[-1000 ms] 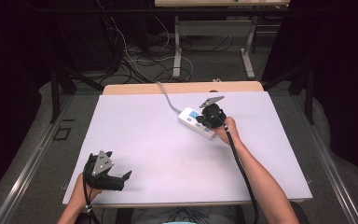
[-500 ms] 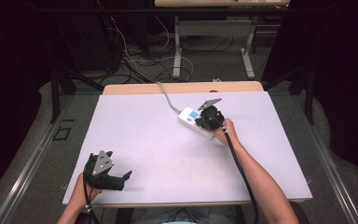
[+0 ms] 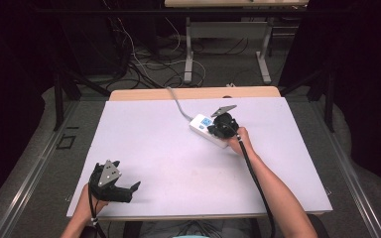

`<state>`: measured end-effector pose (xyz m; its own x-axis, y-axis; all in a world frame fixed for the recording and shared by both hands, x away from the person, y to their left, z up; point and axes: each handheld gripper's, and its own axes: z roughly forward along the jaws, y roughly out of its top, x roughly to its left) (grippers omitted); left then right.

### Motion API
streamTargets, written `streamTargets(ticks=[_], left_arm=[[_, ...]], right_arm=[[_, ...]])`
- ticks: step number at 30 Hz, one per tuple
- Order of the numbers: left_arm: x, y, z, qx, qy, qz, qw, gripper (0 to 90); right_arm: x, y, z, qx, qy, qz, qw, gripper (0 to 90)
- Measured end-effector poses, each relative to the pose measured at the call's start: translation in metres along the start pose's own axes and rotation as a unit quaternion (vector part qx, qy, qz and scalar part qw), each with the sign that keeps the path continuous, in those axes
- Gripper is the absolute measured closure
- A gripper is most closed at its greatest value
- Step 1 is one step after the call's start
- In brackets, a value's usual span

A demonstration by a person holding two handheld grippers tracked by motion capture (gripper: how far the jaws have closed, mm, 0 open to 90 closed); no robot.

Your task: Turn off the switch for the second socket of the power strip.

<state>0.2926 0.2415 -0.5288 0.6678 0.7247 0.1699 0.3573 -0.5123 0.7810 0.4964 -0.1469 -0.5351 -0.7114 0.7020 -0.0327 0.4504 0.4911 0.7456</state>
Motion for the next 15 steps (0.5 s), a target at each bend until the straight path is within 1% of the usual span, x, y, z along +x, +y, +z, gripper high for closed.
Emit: streamTargets(ticks=[1,3,5,6,7,10,12,15], left_arm=[[0.0000,0.0000,0.0000,0.000,0.000,0.000,1.0000,1.0],[0.0000,-0.0001,0.0001,0.000,0.000,0.000,1.0000,1.0],[0.0000,0.0001,0.0001,0.001,0.001,0.001,1.0000,1.0],[0.0000,0.0002,0.0001,0.001,0.001,0.001,1.0000,1.0],[0.0000,0.0002,0.0001,0.001,0.001,0.001,1.0000,1.0],[-0.0001,0.0002,0.0002,0.001,0.001,0.001,1.0000,1.0],[-0.0002,0.0002,0.0001,0.001,0.001,0.001,1.0000,1.0],[-0.0001,-0.0001,0.0001,0.000,0.000,0.000,1.0000,1.1]], right_arm=[[0.0003,0.0003,0.0002,0.001,0.004,0.000,1.0000,90.0],[0.0004,0.0001,0.0002,0.001,0.003,0.002,1.0000,90.0],[-0.0015,0.0000,0.0006,-0.004,0.002,-0.012,0.9999,90.0],[-0.0011,0.0000,0.0006,-0.003,0.003,-0.009,0.9999,90.0],[0.0007,0.0000,0.0002,0.000,0.001,0.002,1.0000,90.0],[0.0009,-0.0004,0.0007,-0.003,0.000,-0.002,1.0000,90.0],[0.0013,-0.0001,0.0003,0.000,0.000,0.004,1.0000,90.0],[0.0014,-0.0003,0.0003,0.000,0.001,0.003,1.0000,90.0]])
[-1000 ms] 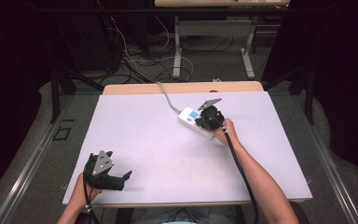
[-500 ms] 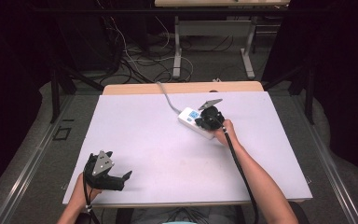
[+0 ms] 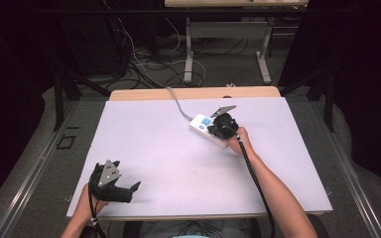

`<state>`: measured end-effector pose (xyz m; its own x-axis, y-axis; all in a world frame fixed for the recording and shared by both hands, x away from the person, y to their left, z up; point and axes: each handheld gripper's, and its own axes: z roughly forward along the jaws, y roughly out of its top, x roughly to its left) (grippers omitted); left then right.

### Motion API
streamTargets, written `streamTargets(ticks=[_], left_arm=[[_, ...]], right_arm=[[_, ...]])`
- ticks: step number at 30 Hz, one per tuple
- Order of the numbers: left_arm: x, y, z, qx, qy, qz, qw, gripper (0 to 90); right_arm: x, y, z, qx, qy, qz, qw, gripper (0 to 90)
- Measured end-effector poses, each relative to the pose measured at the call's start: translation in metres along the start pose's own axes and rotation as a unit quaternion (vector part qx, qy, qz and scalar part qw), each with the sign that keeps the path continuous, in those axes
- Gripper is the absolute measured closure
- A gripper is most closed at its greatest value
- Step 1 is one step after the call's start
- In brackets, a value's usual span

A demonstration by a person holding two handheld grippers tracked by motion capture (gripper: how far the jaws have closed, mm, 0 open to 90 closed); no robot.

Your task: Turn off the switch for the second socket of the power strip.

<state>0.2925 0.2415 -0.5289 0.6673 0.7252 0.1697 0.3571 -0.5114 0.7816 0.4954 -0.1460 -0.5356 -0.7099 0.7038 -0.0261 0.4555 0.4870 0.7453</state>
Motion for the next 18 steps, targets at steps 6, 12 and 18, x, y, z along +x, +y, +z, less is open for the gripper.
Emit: streamTargets(ticks=[6,12,18], left_arm=[[-0.0001,0.0002,-0.0001,0.001,0.000,0.001,1.0000,1.1],[-0.0005,0.0002,0.0005,0.001,0.001,0.000,1.0000,1.1],[-0.0001,0.0003,-0.0002,0.002,0.001,0.002,1.0000,1.1]], right_arm=[[0.0002,-0.0010,0.0014,-0.015,-0.002,-0.007,0.9999,90.0],[0.0004,-0.0006,-0.0002,-0.003,-0.004,-0.004,1.0000,90.0],[0.0008,-0.0010,-0.0008,0.000,-0.005,-0.003,1.0000,90.0]])
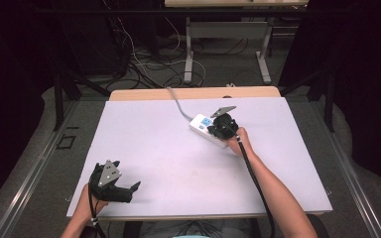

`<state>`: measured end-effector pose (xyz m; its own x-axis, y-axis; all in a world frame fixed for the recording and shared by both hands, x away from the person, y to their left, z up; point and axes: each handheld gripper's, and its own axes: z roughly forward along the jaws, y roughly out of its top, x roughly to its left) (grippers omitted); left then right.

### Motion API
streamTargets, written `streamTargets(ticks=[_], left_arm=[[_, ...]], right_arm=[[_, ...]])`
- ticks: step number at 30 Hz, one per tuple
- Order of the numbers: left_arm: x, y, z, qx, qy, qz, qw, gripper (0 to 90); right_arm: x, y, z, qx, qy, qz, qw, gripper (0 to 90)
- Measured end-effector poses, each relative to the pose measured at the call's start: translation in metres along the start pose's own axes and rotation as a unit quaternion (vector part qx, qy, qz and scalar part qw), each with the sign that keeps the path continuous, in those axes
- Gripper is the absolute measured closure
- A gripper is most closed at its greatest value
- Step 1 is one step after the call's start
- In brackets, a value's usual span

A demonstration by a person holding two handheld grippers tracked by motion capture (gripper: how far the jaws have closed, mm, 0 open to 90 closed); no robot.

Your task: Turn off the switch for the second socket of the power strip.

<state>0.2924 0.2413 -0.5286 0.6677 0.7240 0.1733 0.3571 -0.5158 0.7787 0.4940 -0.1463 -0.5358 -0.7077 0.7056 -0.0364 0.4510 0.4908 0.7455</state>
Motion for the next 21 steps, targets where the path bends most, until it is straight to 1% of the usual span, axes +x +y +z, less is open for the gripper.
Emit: streamTargets(ticks=[2,3,4,7,8,9,12,13,14,15,16,17,18,19,21], left_arm=[[-0.0003,-0.0001,0.0002,-0.001,0.002,0.000,1.0000,1.0],[-0.0001,0.0000,-0.0001,0.000,0.000,0.000,1.0000,1.1],[-0.0001,-0.0001,-0.0002,0.000,0.000,-0.001,1.0000,1.1],[0.0000,-0.0002,0.0001,0.000,0.001,-0.001,1.0000,1.0],[0.0000,-0.0001,0.0002,0.000,0.001,-0.001,1.0000,1.1],[-0.0002,-0.0001,0.0001,0.000,0.001,0.000,1.0000,1.1],[-0.0001,-0.0001,0.0000,0.000,0.002,0.000,1.0000,1.1],[-0.0001,-0.0001,0.0001,0.000,0.002,-0.001,1.0000,1.1],[0.0000,-0.0002,0.0001,-0.001,0.001,-0.001,1.0000,1.1],[0.0000,-0.0001,0.0000,0.000,0.002,-0.001,1.0000,1.1],[-0.0001,-0.0001,0.0001,0.000,0.002,-0.001,1.0000,1.1],[0.0000,-0.0001,0.0001,0.000,0.002,-0.001,1.0000,1.1],[0.0000,-0.0001,0.0001,0.000,0.002,-0.001,1.0000,1.1],[0.0001,-0.0001,0.0001,0.000,0.002,0.000,1.0000,1.1],[0.0000,-0.0001,0.0001,0.000,0.002,0.000,1.0000,1.1]], right_arm=[[-0.0013,-0.0001,0.0015,-0.008,0.001,-0.010,0.9999,90.0],[0.0006,-0.0003,0.0008,-0.004,-0.003,0.000,1.0000,90.0],[0.0006,0.0000,0.0002,0.001,-0.005,-0.002,1.0000,90.0],[0.0014,-0.0008,0.0014,0.000,-0.009,-0.005,0.9999,90.0],[0.0014,-0.0012,0.0016,-0.002,-0.006,0.000,1.0000,90.0],[0.0021,-0.0012,0.0007,0.004,-0.005,0.012,0.9999,90.0],[-0.0001,-0.0013,0.0023,-0.007,-0.006,-0.010,0.9999,90.0],[0.0014,-0.0014,0.0013,-0.001,-0.008,-0.003,1.0000,90.0],[0.0014,-0.0009,-0.0001,0.008,-0.008,-0.006,0.9999,90.0],[0.0015,-0.0009,-0.0001,0.008,-0.007,-0.004,0.9999,90.0],[0.0017,-0.0015,0.0017,-0.004,-0.008,0.000,1.0000,90.0],[-0.0001,-0.0012,0.0019,-0.005,-0.008,-0.012,0.9999,90.0],[0.0001,-0.0012,0.0018,-0.004,-0.007,-0.009,0.9999,90.0],[0.0016,-0.0018,0.0016,-0.003,-0.008,0.003,1.0000,90.0],[0.0018,-0.0016,0.0017,-0.004,-0.008,0.004,1.0000,90.0]])
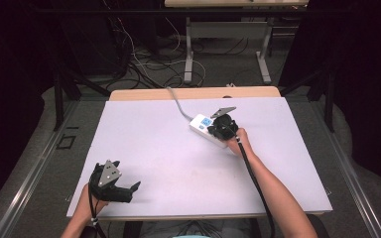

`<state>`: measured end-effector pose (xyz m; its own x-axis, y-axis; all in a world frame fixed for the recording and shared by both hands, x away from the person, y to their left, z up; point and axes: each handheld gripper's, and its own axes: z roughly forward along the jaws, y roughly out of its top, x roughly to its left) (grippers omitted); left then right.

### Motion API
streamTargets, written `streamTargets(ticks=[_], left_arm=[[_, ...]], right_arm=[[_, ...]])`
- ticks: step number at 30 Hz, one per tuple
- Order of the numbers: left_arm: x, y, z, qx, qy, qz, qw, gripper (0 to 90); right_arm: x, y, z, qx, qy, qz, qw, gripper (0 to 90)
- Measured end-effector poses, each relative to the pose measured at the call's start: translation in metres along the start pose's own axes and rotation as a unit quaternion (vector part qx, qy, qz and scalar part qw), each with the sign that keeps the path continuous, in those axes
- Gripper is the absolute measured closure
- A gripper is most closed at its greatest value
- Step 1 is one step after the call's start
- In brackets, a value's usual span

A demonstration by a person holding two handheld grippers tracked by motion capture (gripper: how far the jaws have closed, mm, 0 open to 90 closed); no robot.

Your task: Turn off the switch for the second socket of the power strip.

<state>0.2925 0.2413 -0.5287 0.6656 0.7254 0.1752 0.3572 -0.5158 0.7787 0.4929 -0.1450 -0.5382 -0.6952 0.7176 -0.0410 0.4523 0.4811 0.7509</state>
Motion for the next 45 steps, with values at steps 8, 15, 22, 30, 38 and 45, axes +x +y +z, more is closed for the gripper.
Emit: streamTargets(ticks=[8,15,22,30,38,45], left_arm=[[0.0000,-0.0002,-0.0003,-0.001,-0.002,-0.001,1.0000,1.1],[-0.0002,-0.0001,-0.0004,0.000,-0.001,0.000,1.0000,1.0],[-0.0003,-0.0002,-0.0005,0.000,-0.001,0.000,1.0000,1.1],[-0.0002,-0.0003,-0.0008,-0.001,0.001,0.001,1.0000,1.1],[0.0001,-0.0002,-0.0013,0.000,0.000,0.004,1.0000,1.0],[-0.0002,-0.0003,-0.0013,-0.001,0.000,0.002,1.0000,1.1]], right_arm=[[-0.0003,-0.0002,-0.0002,-0.001,-0.001,0.001,1.0000,90.0],[-0.0015,-0.0006,-0.0004,-0.003,0.002,0.001,1.0000,90.0],[-0.0005,-0.0001,-0.0007,-0.001,-0.001,0.000,1.0000,90.0],[0.0008,0.0024,-0.0016,0.007,-0.002,-0.015,0.9999,90.0],[-0.0011,0.0047,-0.0046,0.010,0.000,-0.008,0.9999,90.0],[-0.0013,0.0046,-0.0046,0.006,-0.005,-0.013,0.9999,88.7]])
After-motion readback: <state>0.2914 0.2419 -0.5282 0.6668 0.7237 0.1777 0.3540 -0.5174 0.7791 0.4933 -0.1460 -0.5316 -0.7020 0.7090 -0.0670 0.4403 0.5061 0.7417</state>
